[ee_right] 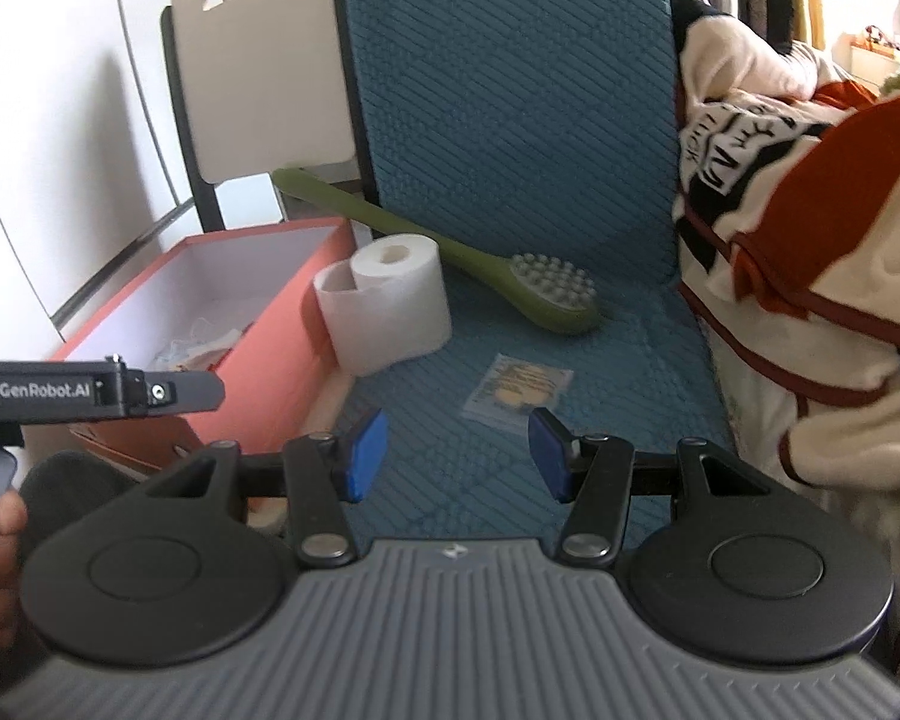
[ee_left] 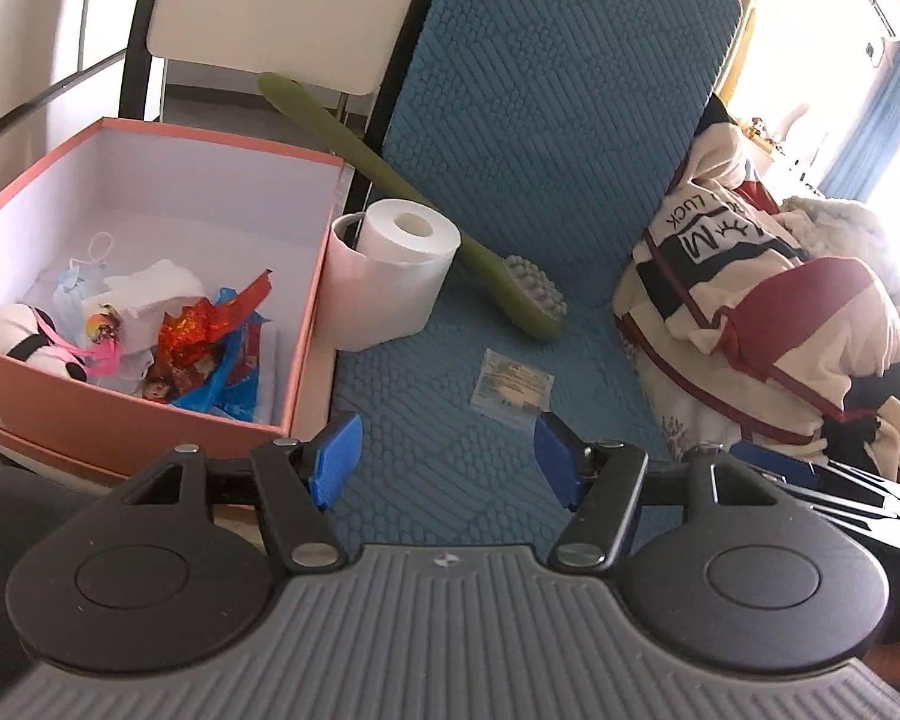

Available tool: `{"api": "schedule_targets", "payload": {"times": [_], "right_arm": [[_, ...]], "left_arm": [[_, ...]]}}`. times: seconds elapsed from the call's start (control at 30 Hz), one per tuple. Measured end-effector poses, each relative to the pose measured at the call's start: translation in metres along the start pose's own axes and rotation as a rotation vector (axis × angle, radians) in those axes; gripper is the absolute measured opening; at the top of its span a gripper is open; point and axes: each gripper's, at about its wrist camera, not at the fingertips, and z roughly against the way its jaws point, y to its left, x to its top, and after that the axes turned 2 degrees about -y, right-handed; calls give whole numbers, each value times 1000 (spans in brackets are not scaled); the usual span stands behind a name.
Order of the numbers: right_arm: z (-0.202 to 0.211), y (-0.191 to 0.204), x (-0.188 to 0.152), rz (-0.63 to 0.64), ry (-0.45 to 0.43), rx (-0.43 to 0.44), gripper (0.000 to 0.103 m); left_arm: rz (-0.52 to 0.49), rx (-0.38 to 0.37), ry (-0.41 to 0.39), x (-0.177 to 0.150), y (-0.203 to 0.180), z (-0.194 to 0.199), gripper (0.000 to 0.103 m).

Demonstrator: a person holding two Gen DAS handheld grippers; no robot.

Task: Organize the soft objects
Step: 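Withdraw both open grippers from the box back over the chair seat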

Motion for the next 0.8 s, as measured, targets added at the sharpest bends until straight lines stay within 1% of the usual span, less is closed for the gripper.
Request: {"api": "schedule_targets", "payload": {"times": [0.2, 0.33, 0.4, 0.47, 0.6, 0.7, 0.8], "right_arm": [[4, -18, -14, -19, 11, -14, 55], [2, -29, -19, -39, 9, -26, 55], [-5, -32, -20, -50, 1, -27, 55], [-13, -34, -20, -48, 10, -34, 55], [-28, -35, -20, -18, 10, -43, 55], [-39, -38, -19, -26, 2, -27, 55], [-50, -39, -17, -19, -6, -13, 55]], "left_arm": [[15, -9, 10, -12, -10, -6, 69], [-2, -8, 29, -21, -18, -14, 69], [-33, -17, 39, -23, -20, -21, 69], [-66, -4, 48, -24, -21, -30, 69], [-66, 11, 57, -21, -14, -45, 69], [-55, 28, 60, -18, -9, -57, 69], [-65, 37, 67, -16, -7, -70, 69]]}}
